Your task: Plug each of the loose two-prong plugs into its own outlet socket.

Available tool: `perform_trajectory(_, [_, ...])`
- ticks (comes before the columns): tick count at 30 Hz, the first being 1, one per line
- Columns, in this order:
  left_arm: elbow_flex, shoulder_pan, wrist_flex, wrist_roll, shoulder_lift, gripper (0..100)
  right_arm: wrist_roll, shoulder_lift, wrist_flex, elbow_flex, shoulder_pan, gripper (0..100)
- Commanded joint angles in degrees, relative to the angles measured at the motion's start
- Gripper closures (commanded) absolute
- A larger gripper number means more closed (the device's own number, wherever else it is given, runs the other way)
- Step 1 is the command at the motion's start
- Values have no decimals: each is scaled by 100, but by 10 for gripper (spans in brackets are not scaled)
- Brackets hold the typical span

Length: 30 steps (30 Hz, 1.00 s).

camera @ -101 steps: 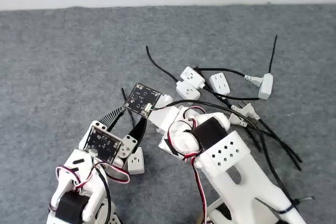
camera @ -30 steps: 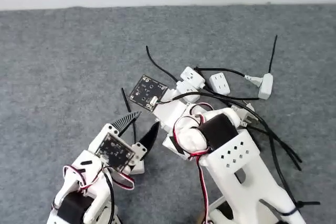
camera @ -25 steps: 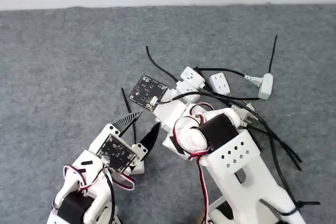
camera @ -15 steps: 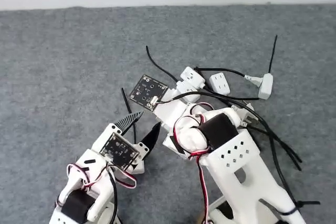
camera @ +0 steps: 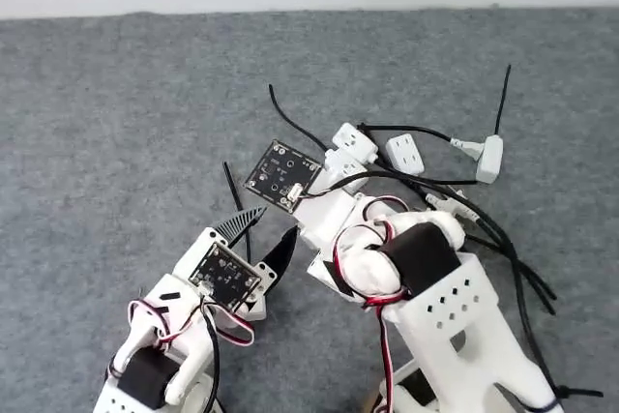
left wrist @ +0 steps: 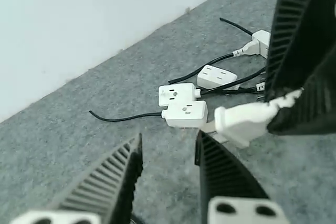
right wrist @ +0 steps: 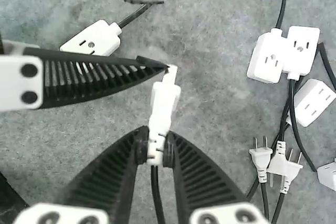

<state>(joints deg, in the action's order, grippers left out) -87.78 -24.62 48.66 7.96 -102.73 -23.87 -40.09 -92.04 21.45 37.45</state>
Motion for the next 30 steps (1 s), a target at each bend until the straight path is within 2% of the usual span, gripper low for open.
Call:
perform_trajectory(1, [48,-62,-158,35,9,830,-35,-163,-40,-290,-22,988])
perform_trajectory(7, [48,-70,-158,26,18,830,211,-127,22,-299,224,988])
perform_trajectory(13, [-66,-448,-149,44,18,830,220,-110,22,-299,409,988])
perform_trajectory(28, [-40,-413,-149,62,9,830,229,-110,31,-229,400,988])
perform_trajectory(30, [-31,-220,-176,35,9,830,211,-119,66,-149,400,988])
